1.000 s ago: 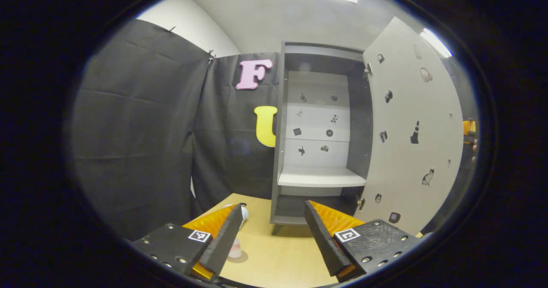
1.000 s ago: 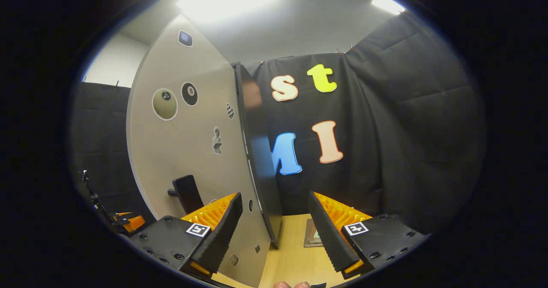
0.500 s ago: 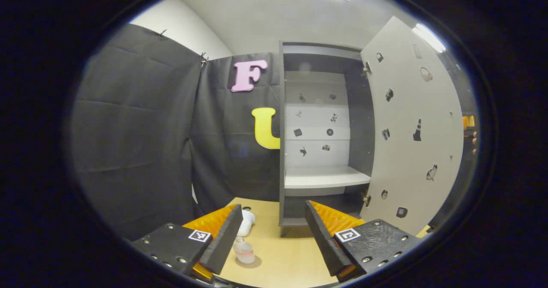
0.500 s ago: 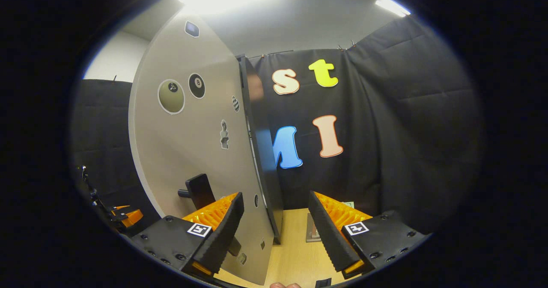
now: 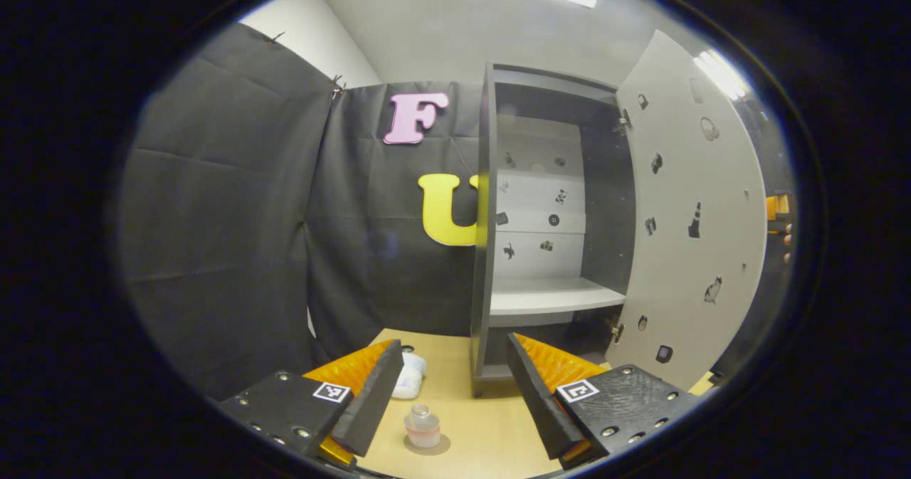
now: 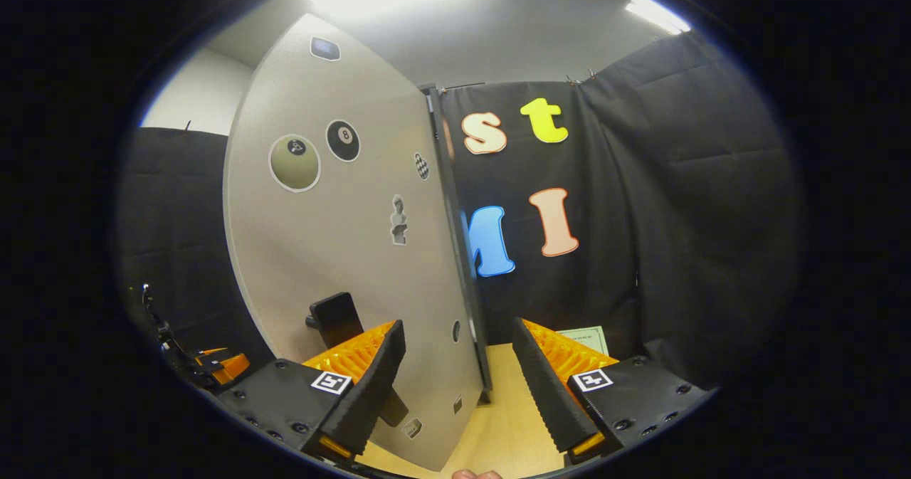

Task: Open the cabinet door with the right hand, grasp the bottle in the cabinet with the left hand and place it on the coaster, then close the cabinet door with the right hand.

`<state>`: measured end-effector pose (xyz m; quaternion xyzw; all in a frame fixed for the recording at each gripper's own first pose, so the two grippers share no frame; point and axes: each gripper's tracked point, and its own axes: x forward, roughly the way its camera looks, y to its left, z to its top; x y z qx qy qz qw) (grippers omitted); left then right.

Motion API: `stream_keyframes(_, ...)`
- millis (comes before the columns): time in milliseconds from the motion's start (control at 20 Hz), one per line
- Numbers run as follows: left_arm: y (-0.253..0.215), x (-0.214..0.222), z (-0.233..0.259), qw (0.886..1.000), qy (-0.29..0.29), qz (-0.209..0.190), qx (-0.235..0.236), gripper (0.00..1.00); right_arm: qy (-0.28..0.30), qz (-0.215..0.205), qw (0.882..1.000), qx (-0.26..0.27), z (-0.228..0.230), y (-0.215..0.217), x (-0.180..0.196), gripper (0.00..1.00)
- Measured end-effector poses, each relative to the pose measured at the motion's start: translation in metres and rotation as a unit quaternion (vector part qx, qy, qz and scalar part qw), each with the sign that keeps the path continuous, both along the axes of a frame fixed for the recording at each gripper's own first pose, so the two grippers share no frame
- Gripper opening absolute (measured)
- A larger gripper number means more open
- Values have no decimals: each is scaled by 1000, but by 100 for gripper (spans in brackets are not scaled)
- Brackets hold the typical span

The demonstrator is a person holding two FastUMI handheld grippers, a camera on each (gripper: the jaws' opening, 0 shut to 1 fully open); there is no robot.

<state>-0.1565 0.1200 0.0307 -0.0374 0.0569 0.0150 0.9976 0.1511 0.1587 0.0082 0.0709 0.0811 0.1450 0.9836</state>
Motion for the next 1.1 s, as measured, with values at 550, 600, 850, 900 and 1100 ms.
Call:
stream_keyframes(550, 75, 18, -24, 1000, 5, -5, 8, 87, 1, 45, 999, 7, -6, 129, 15, 97)
stream_keyframes(600, 82, 20, -25, 1000, 6, -5, 8, 87, 4, 53, 999, 13, -7, 144, 18, 97)
stream_keyframes(850, 107, 22, -29, 1000, 8, 4, 6, 89, 20, 75, 997, 27, -20, 199, 46, 97)
stream_keyframes(900, 109, 22, -31, 1000, 11, 5, 2, 89, 22, 77, 996, 26, -19, 207, 47, 97)
stream_keyframes(1100, 104, 20, -33, 1000, 23, 5, -2, 87, 23, 76, 997, 23, -18, 223, 54, 97)
